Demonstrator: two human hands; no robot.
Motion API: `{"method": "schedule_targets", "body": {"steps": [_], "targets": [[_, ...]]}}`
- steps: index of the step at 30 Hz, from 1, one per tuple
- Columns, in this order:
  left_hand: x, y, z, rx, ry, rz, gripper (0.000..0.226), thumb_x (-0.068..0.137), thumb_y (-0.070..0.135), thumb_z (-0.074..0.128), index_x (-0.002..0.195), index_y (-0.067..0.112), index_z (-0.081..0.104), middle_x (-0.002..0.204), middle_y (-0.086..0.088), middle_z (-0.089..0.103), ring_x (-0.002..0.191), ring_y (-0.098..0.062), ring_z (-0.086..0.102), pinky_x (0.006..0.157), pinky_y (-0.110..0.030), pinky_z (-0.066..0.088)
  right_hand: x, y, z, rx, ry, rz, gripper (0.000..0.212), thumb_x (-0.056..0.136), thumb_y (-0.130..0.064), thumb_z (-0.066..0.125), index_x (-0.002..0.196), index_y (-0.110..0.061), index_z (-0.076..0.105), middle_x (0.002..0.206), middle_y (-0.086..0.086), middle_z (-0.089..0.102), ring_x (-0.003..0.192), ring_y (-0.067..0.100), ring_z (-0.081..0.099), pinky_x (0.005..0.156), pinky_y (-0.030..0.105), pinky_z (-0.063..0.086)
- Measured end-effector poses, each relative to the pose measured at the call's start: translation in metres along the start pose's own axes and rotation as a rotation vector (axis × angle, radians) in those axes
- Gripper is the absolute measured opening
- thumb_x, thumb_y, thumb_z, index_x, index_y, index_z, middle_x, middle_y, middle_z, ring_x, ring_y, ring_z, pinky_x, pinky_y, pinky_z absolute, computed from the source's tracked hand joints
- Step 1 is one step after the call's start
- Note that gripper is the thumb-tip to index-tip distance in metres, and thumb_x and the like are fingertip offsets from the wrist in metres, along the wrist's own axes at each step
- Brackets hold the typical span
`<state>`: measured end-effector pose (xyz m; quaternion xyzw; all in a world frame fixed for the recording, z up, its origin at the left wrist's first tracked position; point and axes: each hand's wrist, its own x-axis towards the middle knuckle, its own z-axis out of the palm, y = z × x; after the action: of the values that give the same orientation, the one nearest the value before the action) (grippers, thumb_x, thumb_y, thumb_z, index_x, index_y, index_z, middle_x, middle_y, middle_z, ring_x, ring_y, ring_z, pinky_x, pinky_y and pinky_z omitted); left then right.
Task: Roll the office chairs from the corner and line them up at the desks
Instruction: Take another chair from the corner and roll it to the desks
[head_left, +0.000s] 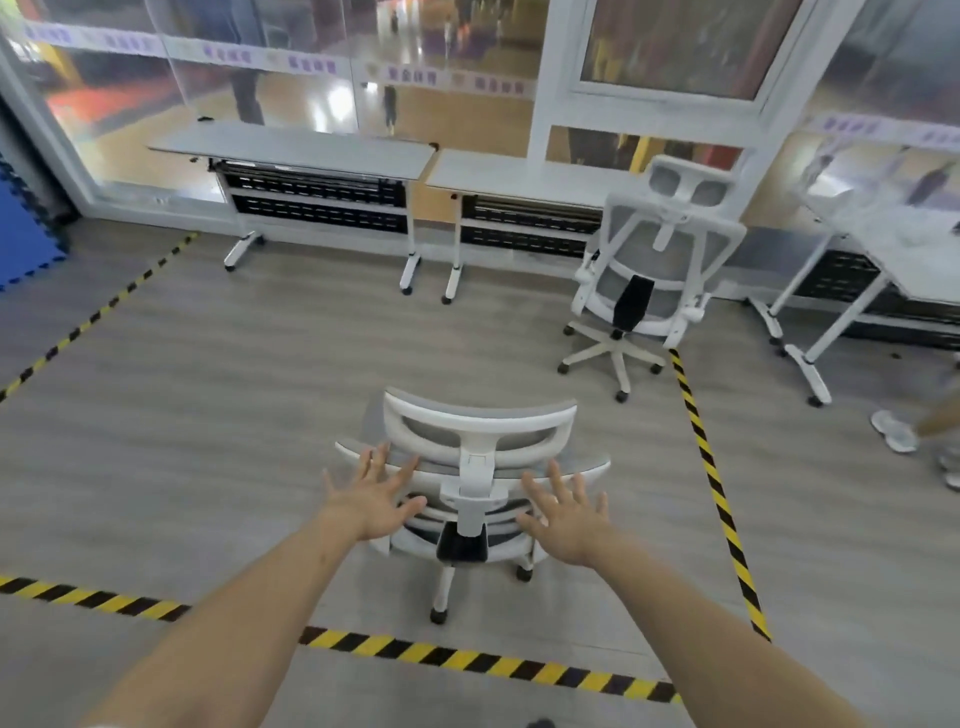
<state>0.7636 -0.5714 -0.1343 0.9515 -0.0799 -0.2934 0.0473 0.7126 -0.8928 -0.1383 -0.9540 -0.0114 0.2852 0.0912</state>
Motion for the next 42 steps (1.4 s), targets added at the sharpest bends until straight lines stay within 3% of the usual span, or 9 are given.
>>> {"method": "schedule_targets", "body": {"steps": [6, 12, 19, 35, 42], "targets": [[0.125, 0.020, -0.073, 0.023, 0.037, 0.030, 0.079, 0.092, 0.085, 0.021, 0.155, 0.058, -0.018, 0.166, 0.003, -0.036, 0.155, -0.024, -0.028, 0.116, -0.078, -0.002, 0.115, 0.035, -0.072, -0.007, 0.083, 0.005, 0.074, 0.099, -0.076, 0.023, 0.157, -0.054, -0.016, 0.168, 0.000, -0.031, 0.154, 0.041, -0.024, 0.124, 0.060, -0.010], [0.247, 0.043, -0.147, 0.055, 0.063, 0.006, 0.080, 0.093, 0.084, 0.021, 0.156, 0.056, -0.019, 0.166, 0.002, -0.036, 0.156, -0.024, -0.027, 0.115, -0.079, -0.004, 0.235, 0.068, -0.149, -0.019, 0.140, -0.003, 0.076, 0.098, -0.077, 0.024, 0.155, -0.055, -0.020, 0.166, 0.000, -0.035, 0.153, 0.041, -0.026, 0.123, 0.063, -0.009], [0.384, 0.073, -0.256, 0.063, 0.068, -0.029, 0.080, 0.095, 0.081, 0.019, 0.159, 0.050, -0.016, 0.170, -0.004, -0.027, 0.158, -0.029, -0.019, 0.117, -0.075, -0.008, 0.375, 0.099, -0.266, -0.038, 0.101, -0.020, 0.080, 0.093, -0.081, 0.027, 0.158, -0.056, -0.012, 0.170, 0.001, -0.025, 0.156, 0.043, -0.018, 0.120, 0.067, -0.008], [0.668, 0.078, -0.435, 0.008, 0.099, -0.022, 0.080, 0.094, 0.082, 0.022, 0.157, 0.054, -0.019, 0.168, 0.001, -0.033, 0.157, -0.026, -0.021, 0.116, -0.078, -0.003, 0.656, 0.139, -0.461, -0.057, 0.123, 0.010, 0.084, 0.093, -0.080, 0.033, 0.156, -0.057, -0.016, 0.169, -0.003, -0.028, 0.156, 0.039, -0.018, 0.121, 0.070, -0.007], [0.769, 0.077, -0.505, -0.010, 0.078, -0.027, 0.083, 0.093, 0.082, 0.026, 0.158, 0.053, -0.018, 0.168, 0.001, -0.032, 0.157, -0.027, -0.023, 0.120, -0.073, -0.001, 0.758, 0.146, -0.532, -0.058, 0.070, 0.032, 0.086, 0.097, -0.070, 0.041, 0.156, -0.055, -0.020, 0.166, -0.001, -0.035, 0.156, 0.038, -0.021, 0.120, 0.069, -0.007]]}}
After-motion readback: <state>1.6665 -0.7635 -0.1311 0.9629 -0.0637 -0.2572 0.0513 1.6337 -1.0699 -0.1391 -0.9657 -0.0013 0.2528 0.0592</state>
